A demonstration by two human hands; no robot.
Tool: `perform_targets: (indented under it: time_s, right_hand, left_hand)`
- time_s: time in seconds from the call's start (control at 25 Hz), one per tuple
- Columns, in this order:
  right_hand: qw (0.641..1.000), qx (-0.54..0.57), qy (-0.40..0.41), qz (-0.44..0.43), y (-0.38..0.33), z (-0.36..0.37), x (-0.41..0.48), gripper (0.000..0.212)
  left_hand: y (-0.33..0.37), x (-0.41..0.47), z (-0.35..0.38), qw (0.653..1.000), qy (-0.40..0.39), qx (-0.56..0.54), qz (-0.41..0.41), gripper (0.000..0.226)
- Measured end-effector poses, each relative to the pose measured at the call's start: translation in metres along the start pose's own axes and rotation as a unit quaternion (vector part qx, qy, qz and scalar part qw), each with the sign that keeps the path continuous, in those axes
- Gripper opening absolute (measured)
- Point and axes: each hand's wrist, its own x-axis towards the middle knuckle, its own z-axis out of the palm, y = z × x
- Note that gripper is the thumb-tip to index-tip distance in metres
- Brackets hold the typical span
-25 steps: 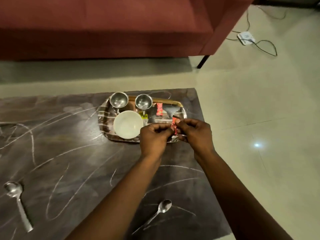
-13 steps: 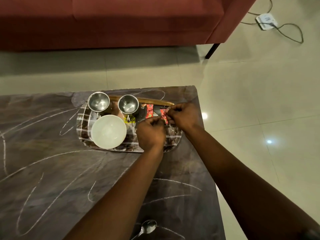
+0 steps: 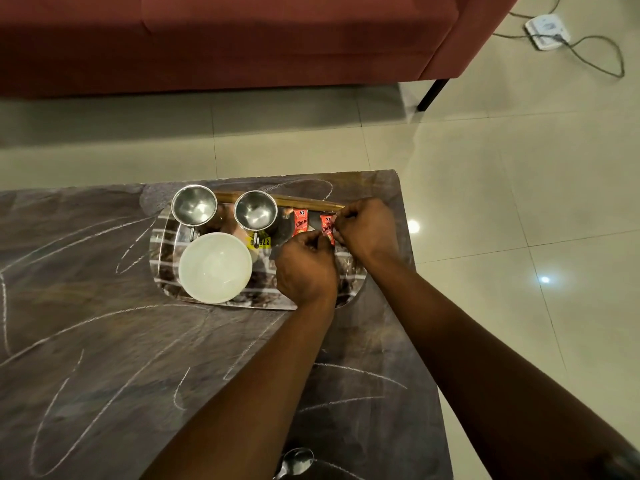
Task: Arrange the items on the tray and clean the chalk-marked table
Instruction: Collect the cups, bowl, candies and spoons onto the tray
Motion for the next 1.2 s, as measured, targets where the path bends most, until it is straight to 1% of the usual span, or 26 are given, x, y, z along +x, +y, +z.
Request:
perform_targets:
  time_s: [0.2,0.24,0.32,0.4,0.48,0.6,0.68,0.72,0.8,0.88,0.96,1.04,1.12,1.2]
  right_hand:
    - [1.0,-0.016,0.019,-0.019,-0.004,-0.009,-0.01,0.022]
    - [0.999,-0.008,0.029,-0.029,-0.006,-0.01,-0.017,0.02]
    - [0.998,0.019,0.049,-0.041,-0.01,-0.008,-0.04,0.015]
    - [0.996,0.053,0.056,-0.047,-0.021,0.003,-0.077,0.011]
    - [0.993,0.101,0.048,-0.043,-0.038,0.029,-0.119,0.01]
    - [0.982,0.176,0.039,-0.05,-0.073,0.084,-0.187,0.012]
    - [0.979,0.194,0.022,-0.059,-0.096,0.124,-0.219,0.01]
    - [0.977,0.203,-0.01,-0.061,-0.11,0.147,-0.234,0.009]
    - [0.973,0.201,-0.09,-0.075,-0.138,0.192,-0.257,0.01]
    - [0.97,0.152,-0.152,-0.113,-0.165,0.234,-0.27,0.019]
    - [0.961,0.093,-0.203,-0.163,-0.193,0.273,-0.276,0.027]
    - [0.949,0.025,-0.236,-0.207,-0.218,0.303,-0.276,0.036]
    - [0.933,-0.042,-0.267,-0.239,-0.242,0.331,-0.276,0.043]
    - [0.908,-0.117,-0.297,-0.272,-0.258,0.355,-0.274,0.043]
  left_hand:
    - [0.004,-0.005,-0.013,0.998,-0.015,-0.062,0.018,0.016]
    - [0.003,-0.008,-0.02,0.996,-0.031,-0.078,0.03,0.015]
    - [-0.005,-0.015,-0.044,0.987,-0.077,-0.118,0.079,0.012]
    - [-0.018,-0.022,-0.085,0.973,-0.12,-0.146,0.134,0.008]
    - [-0.043,-0.019,-0.135,0.963,-0.142,-0.152,0.17,0.007]
    - [-0.096,0.0,-0.224,0.965,-0.113,-0.141,0.19,0.006]
    - [-0.134,0.021,-0.279,0.974,-0.08,-0.128,0.168,0.008]
    - [-0.156,0.033,-0.309,0.981,-0.053,-0.117,0.148,0.008]
    - [-0.202,0.055,-0.365,0.992,0.007,-0.098,0.078,0.008]
    - [-0.244,0.071,-0.409,0.994,0.041,-0.102,-0.001,0.009]
    - [-0.28,0.08,-0.438,0.991,0.055,-0.109,-0.052,0.013]
    - [-0.304,0.085,-0.447,0.986,0.055,-0.13,-0.084,0.013]
    - [-0.321,0.089,-0.45,0.986,0.04,-0.135,-0.092,0.016]
    - [-0.33,0.092,-0.448,0.986,0.024,-0.138,-0.085,0.018]
